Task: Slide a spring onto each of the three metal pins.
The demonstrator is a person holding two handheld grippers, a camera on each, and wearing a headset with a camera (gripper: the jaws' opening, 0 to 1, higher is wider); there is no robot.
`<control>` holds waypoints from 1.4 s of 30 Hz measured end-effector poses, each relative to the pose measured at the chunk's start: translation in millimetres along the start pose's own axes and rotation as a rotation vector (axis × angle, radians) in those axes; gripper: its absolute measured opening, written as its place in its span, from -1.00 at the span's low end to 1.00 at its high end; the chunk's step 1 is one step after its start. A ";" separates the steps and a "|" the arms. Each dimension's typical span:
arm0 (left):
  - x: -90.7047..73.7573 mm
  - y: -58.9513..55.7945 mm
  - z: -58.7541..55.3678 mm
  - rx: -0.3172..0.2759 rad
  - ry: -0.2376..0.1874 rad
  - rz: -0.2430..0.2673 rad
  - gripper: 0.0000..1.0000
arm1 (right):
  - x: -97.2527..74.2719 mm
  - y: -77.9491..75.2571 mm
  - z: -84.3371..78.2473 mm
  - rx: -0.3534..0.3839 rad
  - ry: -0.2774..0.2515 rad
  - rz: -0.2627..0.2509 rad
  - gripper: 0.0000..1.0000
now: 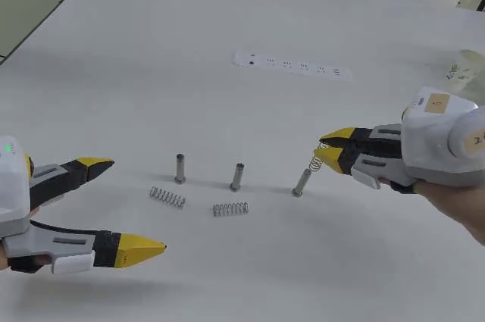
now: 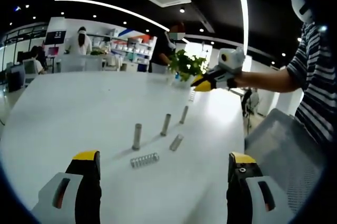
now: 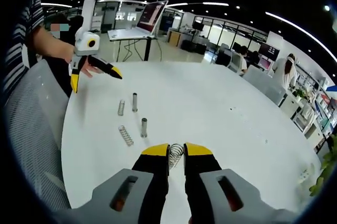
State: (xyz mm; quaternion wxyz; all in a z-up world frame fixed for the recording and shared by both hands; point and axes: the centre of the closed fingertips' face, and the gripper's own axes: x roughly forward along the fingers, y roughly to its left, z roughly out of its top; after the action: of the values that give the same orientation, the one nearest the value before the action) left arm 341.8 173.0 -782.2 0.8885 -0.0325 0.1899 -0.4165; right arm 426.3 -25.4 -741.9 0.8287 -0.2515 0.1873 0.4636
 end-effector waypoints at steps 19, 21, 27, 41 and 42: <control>-4.3 5.1 3.0 -0.010 -0.012 0.017 0.96 | 10.7 -3.6 -9.3 0.059 0.008 0.001 -0.85; -4.4 5.0 3.0 -0.010 -0.013 0.016 0.96 | 11.2 -2.7 -9.6 0.056 0.010 0.004 -0.85; -5.0 4.8 2.7 -0.013 -0.012 0.016 0.96 | 13.8 -2.5 -11.3 0.053 0.019 0.009 -0.85; -8.2 5.9 4.9 -0.015 -0.018 0.025 0.96 | 26.3 2.1 -29.0 0.047 0.059 0.026 -0.85; -8.0 5.2 4.0 -0.015 -0.014 0.023 0.96 | 26.8 2.5 -30.6 0.052 0.062 0.027 -0.85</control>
State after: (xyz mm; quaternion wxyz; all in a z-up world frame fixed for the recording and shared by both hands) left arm 342.4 182.1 -777.2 0.8942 -0.0401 0.1870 -0.4048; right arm 435.1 -24.4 -781.6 0.8224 -0.2419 0.2283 0.4615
